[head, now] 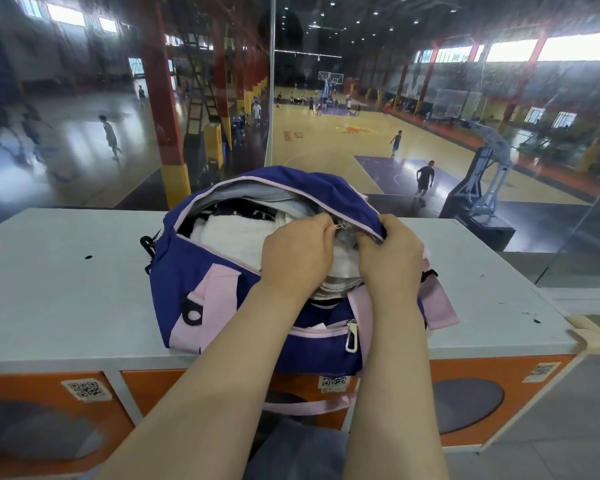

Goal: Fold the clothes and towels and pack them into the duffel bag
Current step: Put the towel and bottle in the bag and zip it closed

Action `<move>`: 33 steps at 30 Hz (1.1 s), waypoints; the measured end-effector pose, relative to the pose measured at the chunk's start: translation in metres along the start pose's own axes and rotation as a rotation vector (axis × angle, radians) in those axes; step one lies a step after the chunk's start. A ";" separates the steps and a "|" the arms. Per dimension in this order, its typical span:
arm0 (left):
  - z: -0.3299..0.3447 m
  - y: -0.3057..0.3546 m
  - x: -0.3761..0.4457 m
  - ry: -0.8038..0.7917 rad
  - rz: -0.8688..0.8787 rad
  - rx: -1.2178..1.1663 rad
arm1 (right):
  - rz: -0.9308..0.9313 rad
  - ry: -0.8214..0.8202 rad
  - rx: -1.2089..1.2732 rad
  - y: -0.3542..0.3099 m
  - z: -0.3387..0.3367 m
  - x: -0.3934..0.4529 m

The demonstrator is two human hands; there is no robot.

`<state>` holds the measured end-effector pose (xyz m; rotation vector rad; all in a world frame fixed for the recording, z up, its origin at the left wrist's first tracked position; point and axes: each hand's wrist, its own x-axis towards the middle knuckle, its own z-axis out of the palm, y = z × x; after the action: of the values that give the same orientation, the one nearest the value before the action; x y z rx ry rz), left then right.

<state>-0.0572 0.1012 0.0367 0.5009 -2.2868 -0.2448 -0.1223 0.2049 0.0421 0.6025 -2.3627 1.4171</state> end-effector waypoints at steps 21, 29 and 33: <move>-0.073 -0.112 0.010 0.186 -0.341 0.052 | -0.042 0.050 -0.244 -0.048 -0.008 -0.001; -0.070 -0.114 0.004 0.342 -0.270 0.136 | -0.381 -0.320 -0.223 -0.114 0.081 -0.015; -0.066 -0.118 0.002 0.351 -0.297 0.180 | -0.282 -0.249 -0.248 -0.110 0.103 -0.013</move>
<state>0.0222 -0.0078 0.0452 0.9040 -1.8968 -0.0857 -0.0606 0.0697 0.0715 1.0428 -2.4636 0.9589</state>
